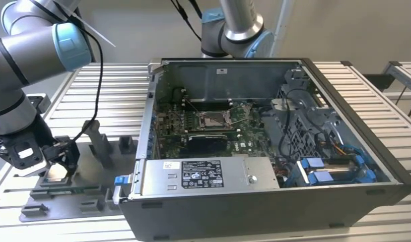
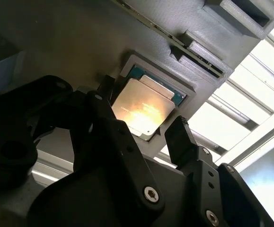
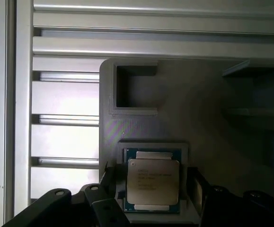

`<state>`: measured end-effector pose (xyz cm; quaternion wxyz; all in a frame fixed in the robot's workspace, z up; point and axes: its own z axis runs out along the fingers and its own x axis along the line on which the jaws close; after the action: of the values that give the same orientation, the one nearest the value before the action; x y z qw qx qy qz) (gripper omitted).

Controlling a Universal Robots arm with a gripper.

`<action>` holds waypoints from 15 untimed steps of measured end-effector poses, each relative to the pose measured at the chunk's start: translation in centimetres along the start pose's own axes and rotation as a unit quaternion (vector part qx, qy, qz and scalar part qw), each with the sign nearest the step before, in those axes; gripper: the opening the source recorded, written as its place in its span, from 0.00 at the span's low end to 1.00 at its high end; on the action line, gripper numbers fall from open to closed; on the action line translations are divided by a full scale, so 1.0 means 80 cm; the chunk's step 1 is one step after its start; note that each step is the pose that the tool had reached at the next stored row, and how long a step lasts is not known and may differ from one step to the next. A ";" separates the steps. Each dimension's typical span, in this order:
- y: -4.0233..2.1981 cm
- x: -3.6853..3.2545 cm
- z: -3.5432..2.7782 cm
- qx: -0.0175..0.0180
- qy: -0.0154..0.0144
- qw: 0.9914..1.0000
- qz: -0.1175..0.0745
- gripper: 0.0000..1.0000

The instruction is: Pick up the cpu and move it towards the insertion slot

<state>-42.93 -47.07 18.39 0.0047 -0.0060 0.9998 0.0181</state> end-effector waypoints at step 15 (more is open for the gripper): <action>0.0000 0.0000 -0.0001 0.000 0.000 1.000 0.000 0.00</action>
<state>-42.94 -47.07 18.39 0.0045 -0.0060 0.9998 0.0181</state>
